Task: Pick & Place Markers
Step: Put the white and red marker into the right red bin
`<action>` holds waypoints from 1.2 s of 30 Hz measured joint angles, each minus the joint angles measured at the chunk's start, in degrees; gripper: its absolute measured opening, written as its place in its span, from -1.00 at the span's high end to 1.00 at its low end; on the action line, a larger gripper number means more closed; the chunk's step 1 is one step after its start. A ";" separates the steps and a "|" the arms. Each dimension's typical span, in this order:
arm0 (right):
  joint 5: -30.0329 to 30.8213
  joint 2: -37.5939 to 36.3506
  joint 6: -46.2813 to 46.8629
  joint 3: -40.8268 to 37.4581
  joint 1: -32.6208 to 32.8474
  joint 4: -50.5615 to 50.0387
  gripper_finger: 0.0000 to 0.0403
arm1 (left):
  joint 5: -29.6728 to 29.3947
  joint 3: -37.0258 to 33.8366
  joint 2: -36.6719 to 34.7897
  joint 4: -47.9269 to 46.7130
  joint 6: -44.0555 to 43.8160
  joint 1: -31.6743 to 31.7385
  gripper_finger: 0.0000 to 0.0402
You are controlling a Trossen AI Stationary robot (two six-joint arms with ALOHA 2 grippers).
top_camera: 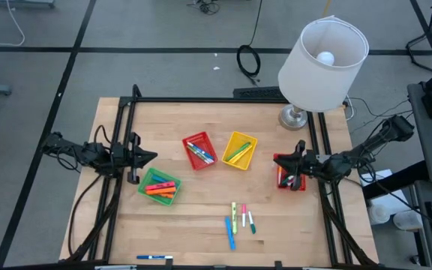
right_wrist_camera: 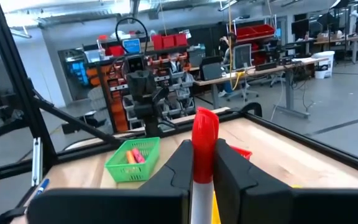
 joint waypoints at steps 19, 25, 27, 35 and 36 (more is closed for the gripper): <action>7.80 11.84 13.19 32.75 3.48 -44.72 0.88 | 0.00 0.00 0.00 -0.31 -0.20 0.02 0.89; 4.13 27.22 38.15 52.75 1.57 -80.34 0.88 | 0.00 0.00 0.01 -0.34 -0.81 0.01 0.89; -0.13 31.98 46.04 57.45 0.22 -90.31 0.88 | 0.00 0.00 0.00 -0.35 -0.85 0.00 0.89; -16.49 43.47 65.03 58.35 -3.44 -107.45 0.88 | 0.02 0.00 0.00 -0.31 -0.69 0.02 0.89; -16.85 44.15 66.45 57.43 -3.44 -107.64 0.88 | 0.02 0.00 0.02 -0.30 -0.68 0.01 0.89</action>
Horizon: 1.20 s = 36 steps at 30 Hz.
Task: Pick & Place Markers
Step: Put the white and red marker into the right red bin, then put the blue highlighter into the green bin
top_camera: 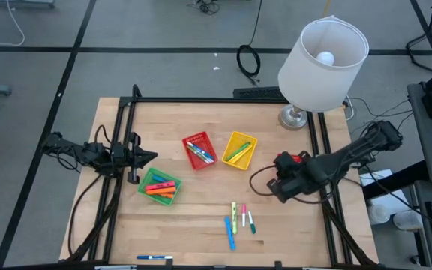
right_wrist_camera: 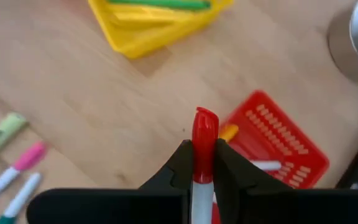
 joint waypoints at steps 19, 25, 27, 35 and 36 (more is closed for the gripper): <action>-7.59 0.47 8.02 -20.92 -2.11 13.80 0.88 | 0.00 0.00 -0.02 0.08 0.11 -0.02 0.89; -9.43 0.47 7.85 -22.27 -3.68 14.18 0.77 | 0.00 0.00 -0.02 0.08 0.13 -0.01 0.89; -10.30 0.47 7.70 -22.30 -4.09 13.96 0.70 | 0.00 0.00 -0.01 0.09 0.17 -0.01 0.89; -4.59 -3.24 4.25 -22.30 -3.45 15.21 0.44 | 0.00 0.00 -0.02 0.03 2.16 -0.02 0.89; -3.42 -4.63 3.38 -22.30 -3.05 15.39 0.41 | 0.00 0.00 -0.02 -0.03 2.16 0.00 0.89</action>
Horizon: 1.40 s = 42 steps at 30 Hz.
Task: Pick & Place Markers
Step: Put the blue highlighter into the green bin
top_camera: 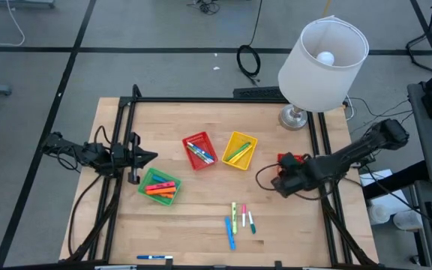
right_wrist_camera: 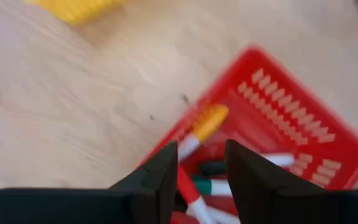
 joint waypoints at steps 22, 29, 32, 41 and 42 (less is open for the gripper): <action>-8.72 -41.09 -90.82 -15.72 7.41 58.01 0.95 | 1.17 0.02 0.00 -2.19 5.54 -0.01 0.90; -16.03 -51.77 -93.42 -23.14 1.83 58.74 0.99 | 0.11 0.02 0.01 -2.09 11.30 -0.01 0.89; -17.32 -54.75 -94.46 -26.94 0.77 63.66 1.00 | -0.40 0.02 0.02 -1.76 11.63 0.00 0.89; -17.23 -56.36 -97.29 -35.08 -0.30 77.83 1.00 | -0.01 0.02 0.01 -1.62 9.58 -0.01 0.89; -17.00 -56.25 -98.80 -35.27 -0.30 78.45 1.00 | 0.03 0.02 0.02 -1.58 8.20 -0.01 0.89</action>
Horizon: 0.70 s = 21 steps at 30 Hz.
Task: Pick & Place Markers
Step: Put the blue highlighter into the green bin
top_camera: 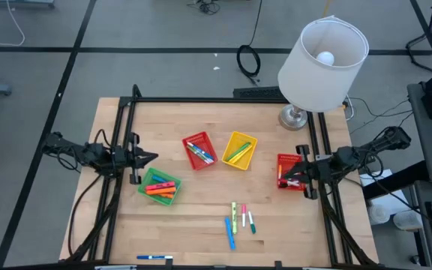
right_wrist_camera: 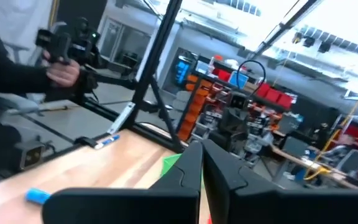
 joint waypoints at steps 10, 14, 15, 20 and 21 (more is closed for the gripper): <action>4.74 -0.20 -5.64 0.39 -0.06 1.51 1.00 | 6.52 0.07 2.40 2.00 -12.11 -0.44 0.89; 4.38 0.35 -4.53 -1.54 0.02 3.36 1.00 | 6.19 0.07 8.56 2.63 -18.11 -1.79 0.89; 4.70 0.35 -4.31 -1.82 0.02 3.40 1.00 | 6.14 0.07 10.39 3.09 -19.86 -2.25 0.89; 5.88 0.35 -3.53 -2.21 0.02 4.17 1.00 | 8.09 1.63 19.83 3.41 -25.13 -5.86 0.90; 5.85 0.34 -3.37 -2.21 0.02 4.55 1.00 | 8.58 1.90 22.16 3.63 -25.16 -6.88 0.90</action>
